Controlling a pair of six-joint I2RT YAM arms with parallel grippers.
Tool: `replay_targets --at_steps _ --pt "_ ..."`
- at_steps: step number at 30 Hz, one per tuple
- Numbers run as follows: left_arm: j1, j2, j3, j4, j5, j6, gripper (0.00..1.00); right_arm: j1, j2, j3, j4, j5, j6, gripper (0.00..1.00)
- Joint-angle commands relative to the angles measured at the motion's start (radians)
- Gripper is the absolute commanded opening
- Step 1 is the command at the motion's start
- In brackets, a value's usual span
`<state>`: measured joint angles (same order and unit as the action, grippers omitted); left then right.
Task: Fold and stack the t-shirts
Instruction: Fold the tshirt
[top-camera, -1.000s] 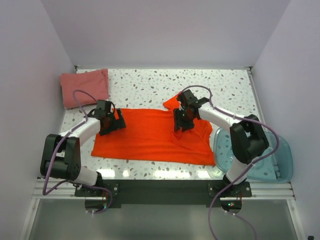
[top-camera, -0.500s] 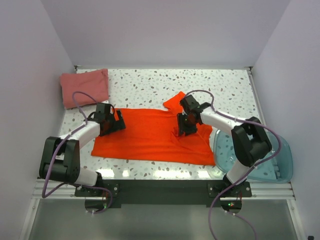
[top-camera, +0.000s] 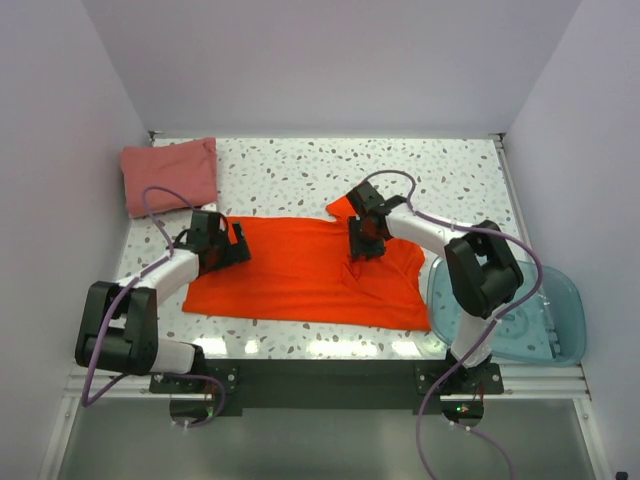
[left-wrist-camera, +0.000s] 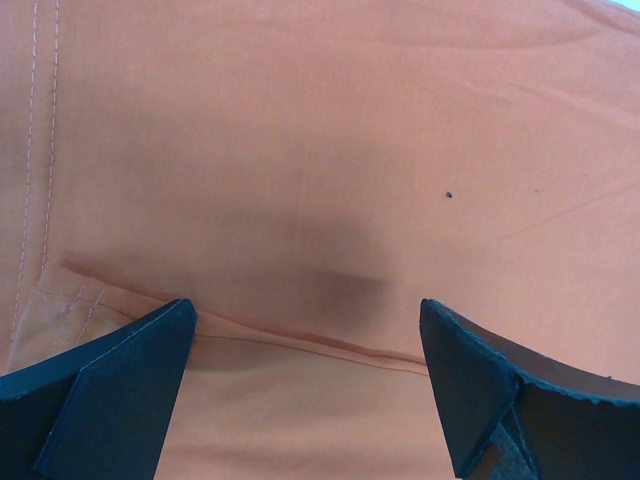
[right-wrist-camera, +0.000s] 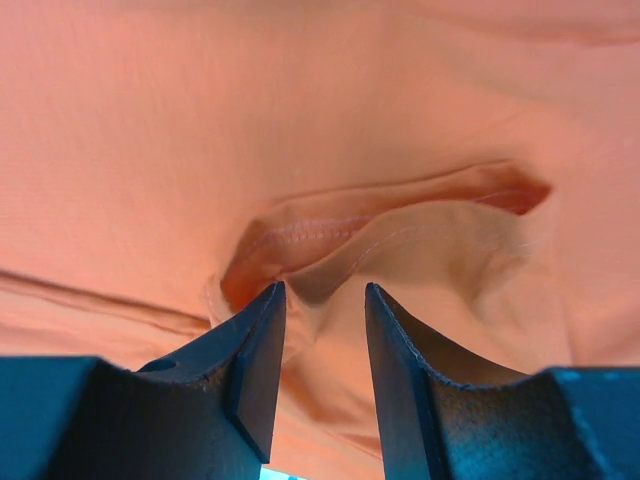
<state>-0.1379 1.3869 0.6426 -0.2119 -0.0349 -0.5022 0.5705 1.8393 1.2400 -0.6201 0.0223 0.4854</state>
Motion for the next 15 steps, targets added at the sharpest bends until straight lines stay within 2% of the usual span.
replay_targets --at_steps 1,15 --pt "-0.002 0.008 -0.050 -0.064 -0.014 0.014 1.00 0.002 -0.006 0.055 -0.026 0.091 0.045 0.41" --pt "0.000 0.009 -0.052 -0.064 -0.013 0.017 1.00 0.002 0.005 0.096 -0.053 0.084 0.047 0.40"
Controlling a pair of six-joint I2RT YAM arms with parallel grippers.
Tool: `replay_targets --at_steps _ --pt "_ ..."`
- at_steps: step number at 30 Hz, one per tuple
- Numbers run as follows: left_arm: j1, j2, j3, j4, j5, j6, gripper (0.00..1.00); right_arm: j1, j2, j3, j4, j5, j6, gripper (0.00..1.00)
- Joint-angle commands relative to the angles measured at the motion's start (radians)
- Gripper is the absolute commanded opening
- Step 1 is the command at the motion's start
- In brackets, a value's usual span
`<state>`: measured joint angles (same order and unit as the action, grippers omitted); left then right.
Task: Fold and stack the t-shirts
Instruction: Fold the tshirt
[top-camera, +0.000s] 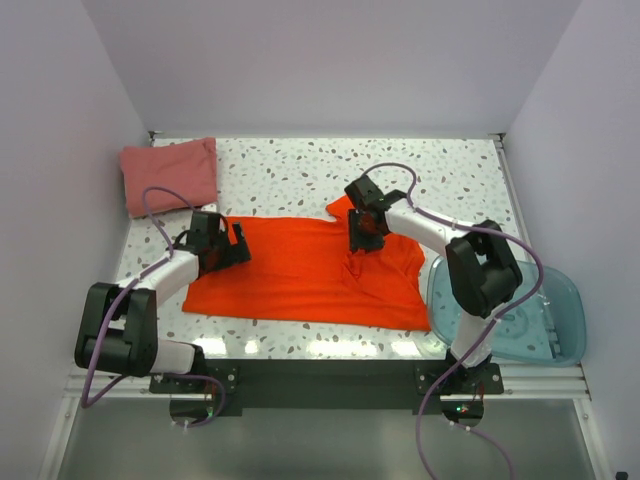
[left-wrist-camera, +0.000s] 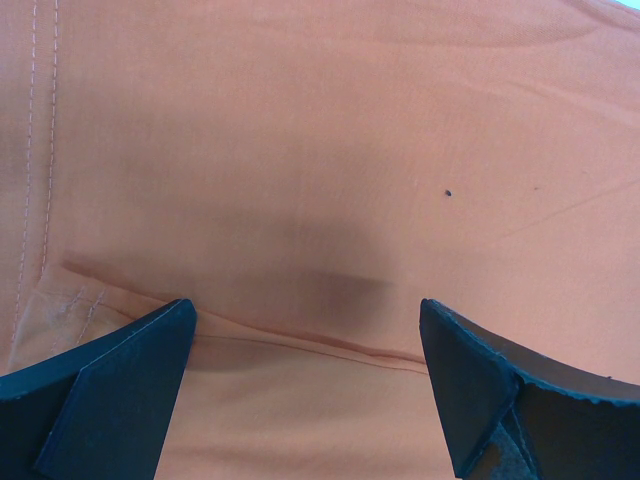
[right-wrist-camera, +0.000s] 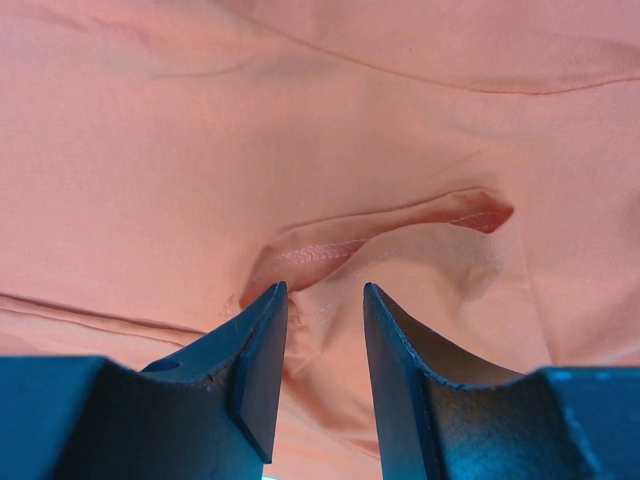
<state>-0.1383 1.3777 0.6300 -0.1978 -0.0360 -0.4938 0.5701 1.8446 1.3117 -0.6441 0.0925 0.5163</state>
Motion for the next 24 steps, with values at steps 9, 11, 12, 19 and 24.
replay_targets --at_steps 9,11,12,19,24 --pt "-0.001 0.020 -0.038 -0.077 -0.008 0.011 1.00 0.002 0.045 0.006 -0.035 0.006 0.019 0.37" --pt "-0.001 0.021 -0.038 -0.077 -0.010 0.011 1.00 0.002 0.059 0.008 -0.031 0.007 0.019 0.36" --pt "0.000 0.021 -0.039 -0.077 -0.008 0.011 1.00 0.001 0.064 0.014 -0.031 0.009 0.019 0.36" --pt "0.000 0.020 -0.039 -0.078 -0.010 0.011 1.00 0.002 0.067 0.038 -0.072 0.058 0.016 0.00" --pt "0.000 0.021 -0.038 -0.078 -0.008 0.012 1.00 0.002 0.042 0.047 -0.094 0.082 0.022 0.00"
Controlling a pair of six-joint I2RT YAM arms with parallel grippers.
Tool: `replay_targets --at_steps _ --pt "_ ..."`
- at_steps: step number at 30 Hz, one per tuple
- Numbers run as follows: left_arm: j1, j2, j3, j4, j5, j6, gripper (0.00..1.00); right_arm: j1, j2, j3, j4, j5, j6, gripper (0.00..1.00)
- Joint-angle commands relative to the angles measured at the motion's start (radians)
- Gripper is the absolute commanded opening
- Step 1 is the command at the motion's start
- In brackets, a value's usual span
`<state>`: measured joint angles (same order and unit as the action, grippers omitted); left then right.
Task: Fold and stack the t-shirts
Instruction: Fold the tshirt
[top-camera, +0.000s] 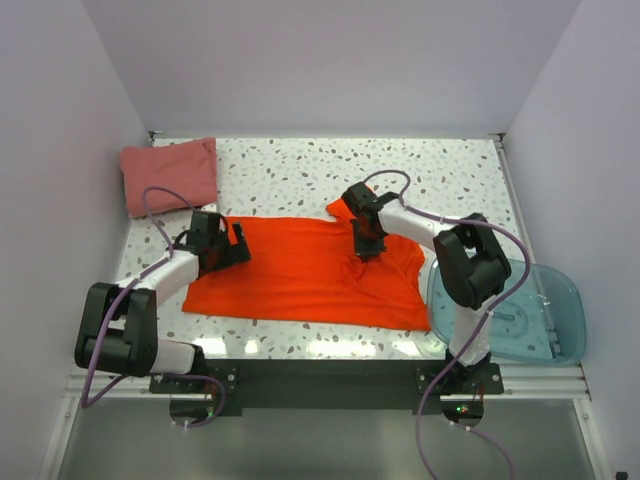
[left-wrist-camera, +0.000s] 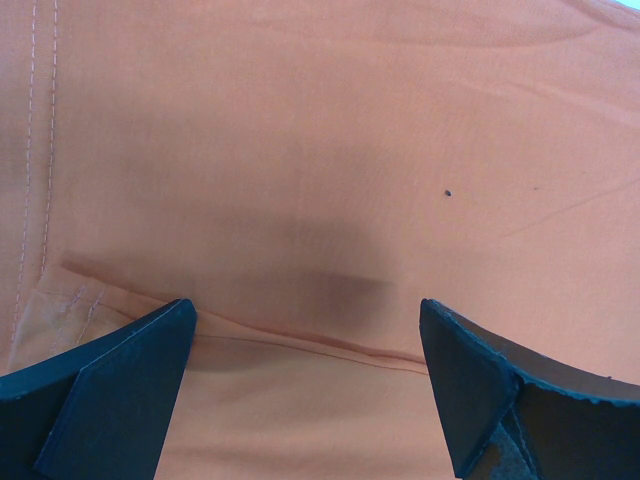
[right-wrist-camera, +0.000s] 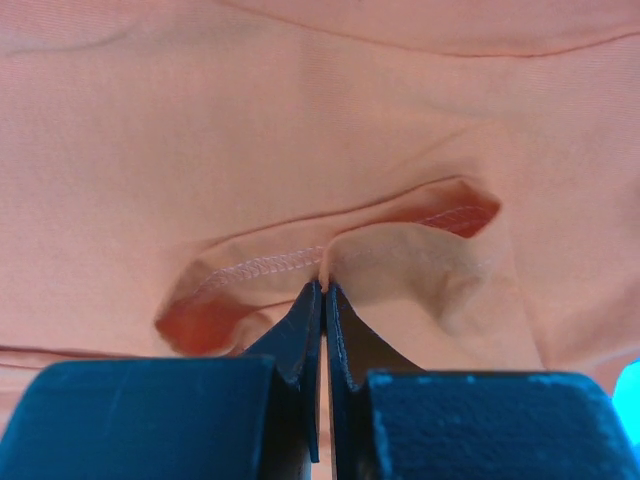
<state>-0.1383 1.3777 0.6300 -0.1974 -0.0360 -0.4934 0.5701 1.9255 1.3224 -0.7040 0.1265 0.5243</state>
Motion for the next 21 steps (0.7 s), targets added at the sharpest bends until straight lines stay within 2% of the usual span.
replay_targets --at_steps 1,14,21 --pt "0.000 0.023 -0.036 -0.079 -0.008 0.012 1.00 0.002 -0.042 0.040 -0.037 0.053 0.020 0.00" --pt "0.000 0.020 -0.038 -0.086 -0.015 0.012 1.00 -0.001 -0.049 0.063 -0.005 0.018 0.095 0.01" --pt "0.000 0.020 -0.024 -0.099 -0.018 0.012 1.00 -0.010 -0.088 0.034 0.008 0.070 0.126 0.01"
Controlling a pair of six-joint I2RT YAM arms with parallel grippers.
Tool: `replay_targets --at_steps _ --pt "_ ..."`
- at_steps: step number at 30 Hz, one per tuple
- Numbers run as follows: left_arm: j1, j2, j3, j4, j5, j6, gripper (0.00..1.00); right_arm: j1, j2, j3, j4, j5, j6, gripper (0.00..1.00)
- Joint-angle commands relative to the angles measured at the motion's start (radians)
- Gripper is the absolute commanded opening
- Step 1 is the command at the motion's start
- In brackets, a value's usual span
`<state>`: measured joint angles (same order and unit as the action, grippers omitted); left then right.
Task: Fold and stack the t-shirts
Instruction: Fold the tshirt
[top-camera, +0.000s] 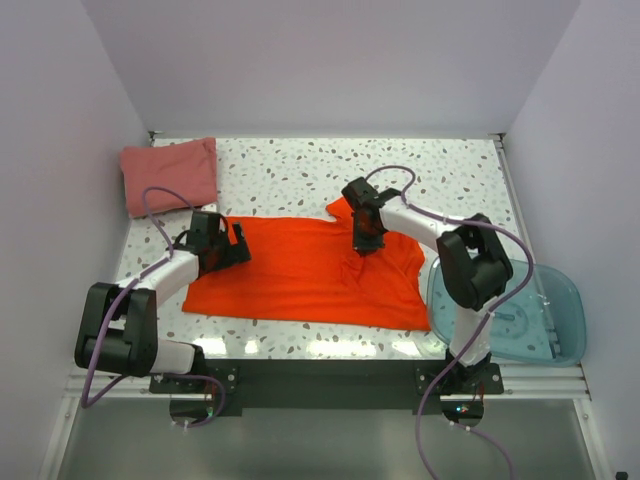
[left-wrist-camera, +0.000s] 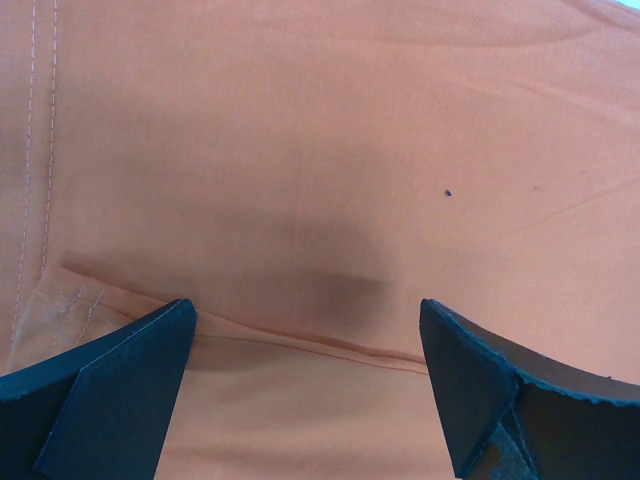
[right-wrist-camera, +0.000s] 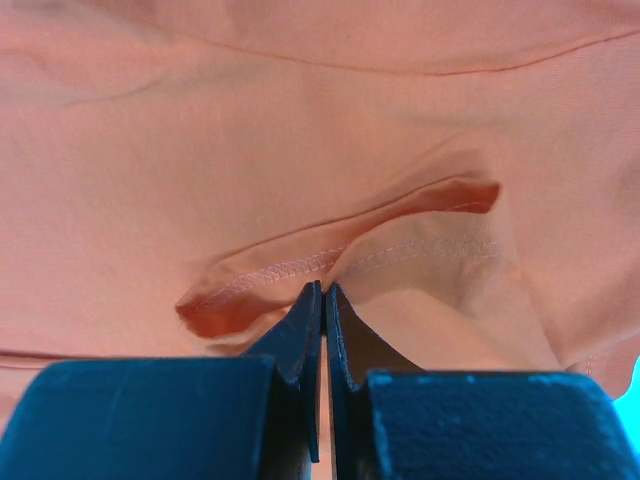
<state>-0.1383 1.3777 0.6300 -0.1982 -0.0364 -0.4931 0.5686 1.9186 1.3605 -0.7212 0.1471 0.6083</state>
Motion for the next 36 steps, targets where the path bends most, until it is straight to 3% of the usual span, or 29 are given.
replay_targets --at_steps 1,3,5,6,7,10,16,22,29,36 --pt "0.000 0.018 -0.021 -0.102 -0.017 0.011 1.00 -0.012 -0.089 -0.015 0.038 0.060 0.047 0.01" --pt "0.000 0.018 -0.009 -0.109 -0.019 0.011 1.00 -0.021 -0.102 -0.044 0.051 0.075 0.059 0.01" --pt "0.000 0.014 0.003 -0.124 -0.022 0.016 1.00 -0.027 -0.116 -0.058 0.072 0.071 0.062 0.11" --pt "0.000 0.006 0.019 -0.129 -0.023 0.019 1.00 -0.027 -0.124 -0.058 0.077 0.069 0.058 0.19" --pt "0.000 0.003 0.029 -0.133 -0.028 0.028 1.00 -0.027 -0.136 -0.057 0.081 0.068 0.053 0.39" --pt "0.000 0.003 0.085 -0.168 -0.039 0.042 1.00 -0.027 -0.174 -0.046 0.089 0.057 0.027 0.62" --pt "0.000 0.000 0.171 -0.188 -0.034 0.042 1.00 -0.026 -0.285 -0.080 0.068 0.026 -0.048 0.72" --pt "0.000 0.007 0.123 -0.141 -0.023 0.030 1.00 -0.026 -0.431 -0.270 0.095 -0.041 -0.081 0.80" --pt "-0.001 0.017 0.036 -0.092 -0.019 0.025 1.00 -0.026 -0.523 -0.478 0.201 -0.101 -0.038 0.81" --pt "-0.001 0.066 0.011 -0.084 -0.022 0.018 1.00 -0.026 -0.471 -0.524 0.259 -0.098 -0.032 0.82"
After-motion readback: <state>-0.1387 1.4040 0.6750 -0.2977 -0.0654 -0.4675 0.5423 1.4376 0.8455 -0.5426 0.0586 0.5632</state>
